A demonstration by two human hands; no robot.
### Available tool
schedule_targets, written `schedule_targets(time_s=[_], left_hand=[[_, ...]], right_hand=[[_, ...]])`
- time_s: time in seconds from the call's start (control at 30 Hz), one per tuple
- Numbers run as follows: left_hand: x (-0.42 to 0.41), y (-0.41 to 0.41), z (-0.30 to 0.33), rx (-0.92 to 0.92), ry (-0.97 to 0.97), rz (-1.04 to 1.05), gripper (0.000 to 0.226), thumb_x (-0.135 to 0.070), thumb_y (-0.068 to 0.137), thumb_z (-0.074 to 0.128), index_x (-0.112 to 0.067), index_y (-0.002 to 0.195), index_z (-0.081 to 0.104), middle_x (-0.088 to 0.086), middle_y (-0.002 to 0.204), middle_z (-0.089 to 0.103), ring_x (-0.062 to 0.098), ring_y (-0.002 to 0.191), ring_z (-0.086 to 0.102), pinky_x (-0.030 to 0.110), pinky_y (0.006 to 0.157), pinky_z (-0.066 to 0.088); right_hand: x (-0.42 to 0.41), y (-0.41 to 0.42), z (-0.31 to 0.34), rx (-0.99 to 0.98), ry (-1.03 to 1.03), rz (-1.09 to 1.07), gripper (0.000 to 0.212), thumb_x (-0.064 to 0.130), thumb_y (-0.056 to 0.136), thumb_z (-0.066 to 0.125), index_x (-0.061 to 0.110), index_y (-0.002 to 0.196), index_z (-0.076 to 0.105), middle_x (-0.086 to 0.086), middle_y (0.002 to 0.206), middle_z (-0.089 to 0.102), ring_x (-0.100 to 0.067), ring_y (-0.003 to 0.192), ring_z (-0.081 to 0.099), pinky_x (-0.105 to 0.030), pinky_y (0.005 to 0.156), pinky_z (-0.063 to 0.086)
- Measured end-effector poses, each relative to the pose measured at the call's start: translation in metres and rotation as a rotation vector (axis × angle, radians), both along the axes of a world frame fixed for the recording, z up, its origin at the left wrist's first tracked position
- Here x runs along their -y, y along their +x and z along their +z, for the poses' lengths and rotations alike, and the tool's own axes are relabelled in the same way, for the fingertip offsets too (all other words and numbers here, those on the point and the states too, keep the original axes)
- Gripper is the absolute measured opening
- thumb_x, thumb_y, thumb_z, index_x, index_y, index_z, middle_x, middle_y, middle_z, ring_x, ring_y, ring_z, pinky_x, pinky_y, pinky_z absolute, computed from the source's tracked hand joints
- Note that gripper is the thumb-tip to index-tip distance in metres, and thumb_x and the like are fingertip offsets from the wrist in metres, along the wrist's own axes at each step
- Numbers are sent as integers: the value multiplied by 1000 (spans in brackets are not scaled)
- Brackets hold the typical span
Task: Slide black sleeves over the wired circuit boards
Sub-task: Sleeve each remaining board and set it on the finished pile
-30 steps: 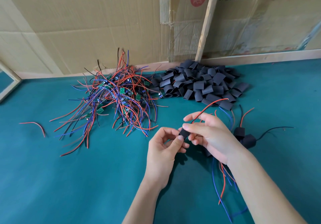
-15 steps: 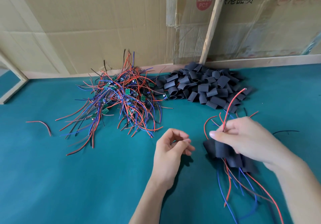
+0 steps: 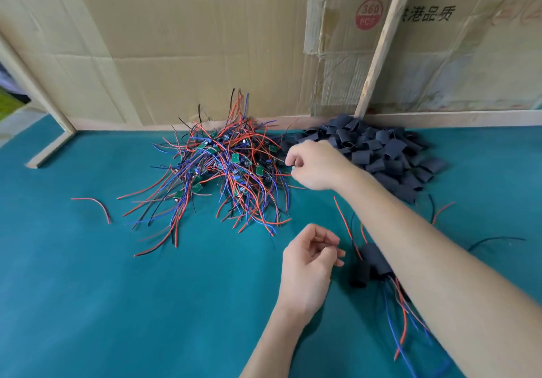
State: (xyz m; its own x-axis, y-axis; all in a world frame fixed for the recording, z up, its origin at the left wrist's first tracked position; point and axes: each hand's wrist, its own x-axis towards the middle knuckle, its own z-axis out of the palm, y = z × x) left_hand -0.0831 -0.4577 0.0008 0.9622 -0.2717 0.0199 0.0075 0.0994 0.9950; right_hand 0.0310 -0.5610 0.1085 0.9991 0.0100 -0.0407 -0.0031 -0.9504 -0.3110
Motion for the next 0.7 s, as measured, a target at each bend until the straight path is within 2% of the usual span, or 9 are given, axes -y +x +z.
schedule_targets(time_s=[0.07, 0.1, 0.2, 0.3, 0.33, 0.43, 0.53, 0.63, 0.7], left_hand=[[0, -1, 1, -7, -4, 0, 21, 18, 85, 46, 4, 87, 61, 9, 83, 64, 14, 73, 67, 23, 66, 53], [0, -1, 2, -11, -7, 3, 22, 19, 85, 45, 4, 87, 61, 13, 83, 65, 15, 72, 67, 23, 66, 53], [0, 0, 3, -22, -24, 3, 21, 19, 84, 43, 7, 88, 60, 29, 91, 65, 16, 72, 66, 26, 66, 54], [-1, 2, 2, -20, -33, -7, 20, 18, 84, 43, 8, 89, 60, 29, 93, 66, 17, 72, 66, 28, 67, 54], [-2, 2, 1, -17, -35, -13, 20, 18, 84, 44, 8, 89, 61, 27, 91, 66, 17, 72, 67, 28, 67, 54], [-2, 2, 0, -16, -51, -14, 21, 18, 84, 44, 6, 90, 60, 14, 87, 65, 18, 73, 68, 27, 67, 55], [0, 4, -2, -49, -138, 11, 23, 13, 93, 45, -1, 105, 58, 19, 99, 67, 23, 78, 70, 30, 71, 58], [2, 7, -3, -146, -285, 27, 20, -6, 106, 44, -10, 123, 55, 19, 114, 68, 26, 91, 73, 34, 81, 60], [2, 8, -1, -165, -314, -8, 24, -18, 110, 41, -8, 125, 57, 19, 116, 70, 29, 95, 73, 37, 84, 59]], right_hand=[[-7, 22, -19, -133, -122, -1, 42, 9, 95, 52, 17, 136, 58, -15, 137, 54, -37, 126, 53, -44, 103, 48], [-11, 28, -27, -170, -171, -8, 40, 8, 95, 51, 13, 134, 56, -16, 138, 50, -39, 124, 53, -46, 103, 48], [-19, 35, -45, -148, -227, -61, 13, 9, 95, 54, 8, 108, 52, -18, 129, 49, -40, 110, 57, -43, 91, 50], [-18, 33, -50, -59, -179, -117, 7, 7, 93, 58, 8, 93, 51, -18, 119, 56, -37, 92, 55, -40, 77, 48], [-16, 30, -50, -36, -136, -135, 3, 7, 92, 58, 8, 94, 57, -18, 118, 58, -38, 93, 57, -40, 77, 50], [-2, 12, -43, 67, 100, -212, 17, 11, 87, 60, 18, 92, 75, -11, 107, 71, -38, 104, 62, -35, 78, 50], [18, -27, -31, 160, 407, -265, 19, 15, 86, 64, 27, 82, 79, 4, 81, 77, -24, 83, 70, -33, 65, 56], [37, -77, -25, 88, 771, -209, 15, 19, 86, 69, 30, 86, 79, 4, 82, 78, -11, 62, 65, -24, 49, 46], [40, -103, -29, -14, 801, -128, 10, 24, 84, 69, 27, 87, 78, 2, 81, 77, -9, 60, 61, -21, 48, 42]])
